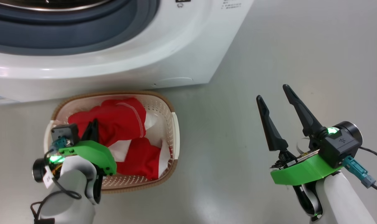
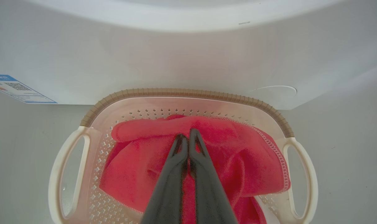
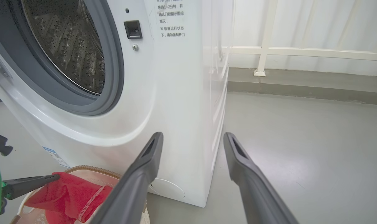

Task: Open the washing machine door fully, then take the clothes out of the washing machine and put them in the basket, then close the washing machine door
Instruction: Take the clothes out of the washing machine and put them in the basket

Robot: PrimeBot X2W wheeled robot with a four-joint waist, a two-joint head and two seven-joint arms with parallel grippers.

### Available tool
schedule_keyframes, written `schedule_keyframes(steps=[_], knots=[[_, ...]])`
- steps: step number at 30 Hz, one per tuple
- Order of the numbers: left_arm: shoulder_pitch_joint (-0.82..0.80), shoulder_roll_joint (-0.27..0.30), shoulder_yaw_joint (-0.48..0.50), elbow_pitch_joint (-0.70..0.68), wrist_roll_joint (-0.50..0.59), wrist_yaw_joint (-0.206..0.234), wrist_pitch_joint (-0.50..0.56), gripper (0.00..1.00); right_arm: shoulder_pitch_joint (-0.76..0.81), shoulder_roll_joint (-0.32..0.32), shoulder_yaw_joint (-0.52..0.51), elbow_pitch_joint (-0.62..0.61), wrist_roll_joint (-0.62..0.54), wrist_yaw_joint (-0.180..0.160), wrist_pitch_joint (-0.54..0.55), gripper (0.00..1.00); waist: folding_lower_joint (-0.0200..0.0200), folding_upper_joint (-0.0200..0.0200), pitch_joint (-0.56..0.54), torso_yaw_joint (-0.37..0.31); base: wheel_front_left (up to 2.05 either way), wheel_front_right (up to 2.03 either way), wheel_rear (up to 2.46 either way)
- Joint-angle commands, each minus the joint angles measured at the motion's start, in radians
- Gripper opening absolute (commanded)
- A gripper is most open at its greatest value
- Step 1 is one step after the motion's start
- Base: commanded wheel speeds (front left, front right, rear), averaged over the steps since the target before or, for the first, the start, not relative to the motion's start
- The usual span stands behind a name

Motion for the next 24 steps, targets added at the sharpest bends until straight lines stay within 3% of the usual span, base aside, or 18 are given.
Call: schedule_keyframes(steps=[1, 9, 21, 22, 23, 24], knots=[[-0.04, 0.021, 0.019, 0.06, -0.008, -0.016, -0.005, 0.0, -0.02, 0.002, 0.025, -0.028, 0.017, 0.006, -0.006, 1.0, 0.0, 0.0, 0.054, -0.027, 0.0, 0.0, 0.0], [-0.141, 0.017, 0.017, 0.24, -0.028, -0.044, 0.025, 0.0, -0.05, 0.002, 0.031, -0.037, 0.021, 0.006, -0.006, 1.0, 0.0, 0.0, 0.136, -0.042, 0.0, 0.0, 0.0], [-0.184, 0.02, -0.019, 0.306, -0.018, -0.045, 0.071, 0.0, -0.078, 0.002, 0.04, -0.036, 0.024, 0.006, -0.006, 1.0, 0.0, 0.0, 0.188, -0.053, 0.0, 0.0, 0.0], [-0.185, 0.018, -0.023, 0.307, -0.016, -0.047, 0.067, 0.24, -0.079, 0.002, 0.039, -0.035, 0.023, 0.006, -0.006, 1.0, 0.0, 0.0, 0.186, -0.051, 0.0, 0.0, 0.0], [-0.185, 0.018, -0.023, 0.307, -0.016, -0.047, 0.067, 0.24, -0.079, 0.002, 0.039, -0.035, 0.023, 0.006, -0.006, 1.0, 0.0, 0.0, 0.186, -0.051, 0.0, 0.0, 0.0], [-0.188, 0.016, -0.029, 0.307, -0.012, -0.049, 0.057, 0.44, -0.08, 0.002, 0.038, -0.034, 0.022, 0.006, -0.006, 1.0, 0.0, 0.0, 0.185, -0.049, 0.0, 0.0, 0.0]])
